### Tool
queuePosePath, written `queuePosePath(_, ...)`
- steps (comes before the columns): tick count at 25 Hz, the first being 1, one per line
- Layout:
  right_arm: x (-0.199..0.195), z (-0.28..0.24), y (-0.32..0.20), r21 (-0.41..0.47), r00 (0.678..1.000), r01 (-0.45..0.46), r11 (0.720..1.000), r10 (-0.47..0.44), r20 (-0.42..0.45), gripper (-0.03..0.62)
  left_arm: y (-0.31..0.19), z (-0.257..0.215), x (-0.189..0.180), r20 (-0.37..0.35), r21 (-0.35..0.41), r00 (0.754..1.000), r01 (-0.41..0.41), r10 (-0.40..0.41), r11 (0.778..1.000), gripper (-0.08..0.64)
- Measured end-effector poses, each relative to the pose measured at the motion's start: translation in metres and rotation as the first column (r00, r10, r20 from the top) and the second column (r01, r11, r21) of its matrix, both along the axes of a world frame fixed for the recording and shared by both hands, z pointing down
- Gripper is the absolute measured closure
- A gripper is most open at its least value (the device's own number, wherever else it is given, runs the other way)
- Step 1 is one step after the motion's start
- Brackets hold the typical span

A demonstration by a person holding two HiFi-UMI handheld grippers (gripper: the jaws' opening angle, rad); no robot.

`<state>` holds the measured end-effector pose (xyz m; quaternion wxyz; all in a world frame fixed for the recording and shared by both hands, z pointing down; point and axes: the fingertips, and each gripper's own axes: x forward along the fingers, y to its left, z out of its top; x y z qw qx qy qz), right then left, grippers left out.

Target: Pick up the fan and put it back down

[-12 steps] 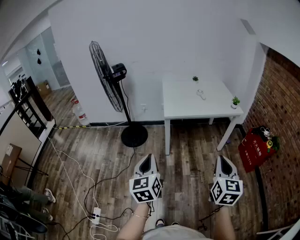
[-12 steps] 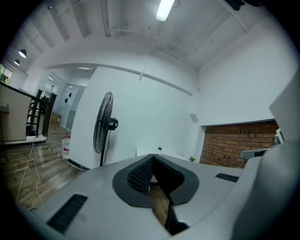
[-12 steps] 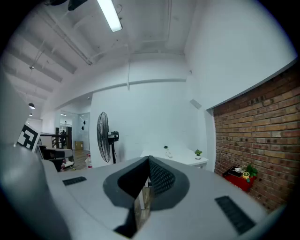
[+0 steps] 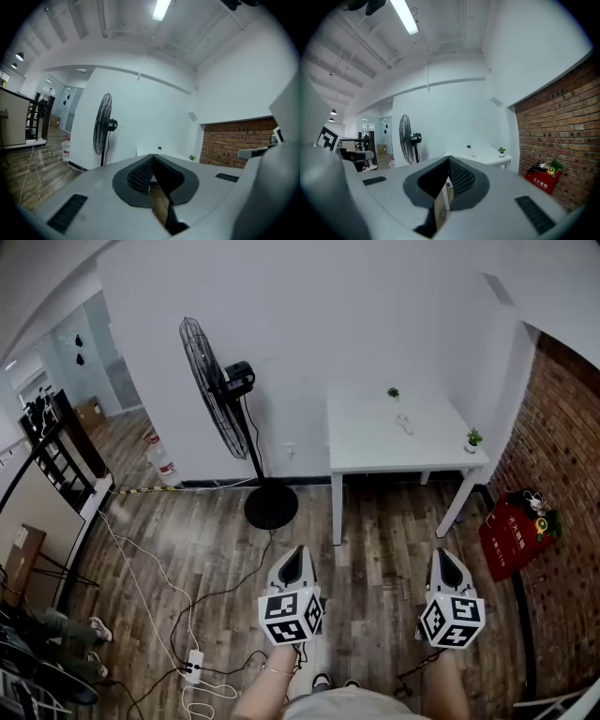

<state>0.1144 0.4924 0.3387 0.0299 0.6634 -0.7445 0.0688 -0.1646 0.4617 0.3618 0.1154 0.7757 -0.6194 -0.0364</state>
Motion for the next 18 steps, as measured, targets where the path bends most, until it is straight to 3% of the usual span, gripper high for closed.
queuePosePath(14, 0.0085, 0.0007, 0.0063, 0.020, 0.999, -0.034, 0.999, 0.035, -0.031, 0.589, 0.0049, 0.0065, -0.0025, -0.013, -0.020, 1.000, 0.011, -0.011, 1.000, 0.551)
queuePosePath(18, 0.0079, -0.0013, 0.0046, 0.021, 0.999, -0.033, 0.999, 0.034, -0.030, 0.528, 0.0026, 0.0076, -0.0063, -0.012, -0.022, 1.000, 0.014, -0.015, 1.000, 0.551)
